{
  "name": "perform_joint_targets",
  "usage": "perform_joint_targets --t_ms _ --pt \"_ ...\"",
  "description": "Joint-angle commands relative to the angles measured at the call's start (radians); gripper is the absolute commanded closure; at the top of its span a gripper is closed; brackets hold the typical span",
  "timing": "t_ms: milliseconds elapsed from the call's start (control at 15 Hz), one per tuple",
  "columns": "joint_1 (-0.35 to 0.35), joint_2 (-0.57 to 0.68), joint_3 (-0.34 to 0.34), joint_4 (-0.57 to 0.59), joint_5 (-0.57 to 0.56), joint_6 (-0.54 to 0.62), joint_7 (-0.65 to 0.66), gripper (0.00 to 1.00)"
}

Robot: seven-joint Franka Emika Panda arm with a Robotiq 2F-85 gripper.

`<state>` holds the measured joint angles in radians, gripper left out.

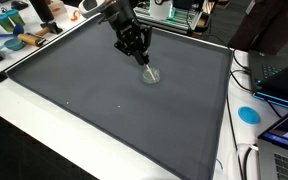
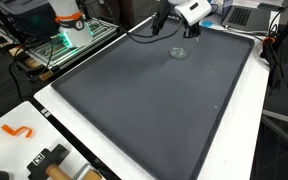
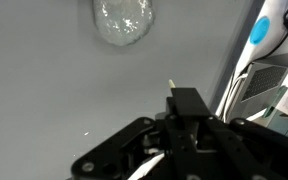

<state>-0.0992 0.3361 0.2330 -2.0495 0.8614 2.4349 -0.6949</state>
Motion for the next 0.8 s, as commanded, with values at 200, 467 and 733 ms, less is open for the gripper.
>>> perform_joint_targets --t_ms 200,467,733 --pt "0.019 -0.089 -0.043 -0.095 0.065 -0.035 -0.050 0.97" --pt "0.033 -0.116 -0.056 -0.118 0.058 -0.039 -0.033 0.97" --pt "0.049 -0.139 -0.070 -0.137 0.043 -0.054 -0.012 0.97"
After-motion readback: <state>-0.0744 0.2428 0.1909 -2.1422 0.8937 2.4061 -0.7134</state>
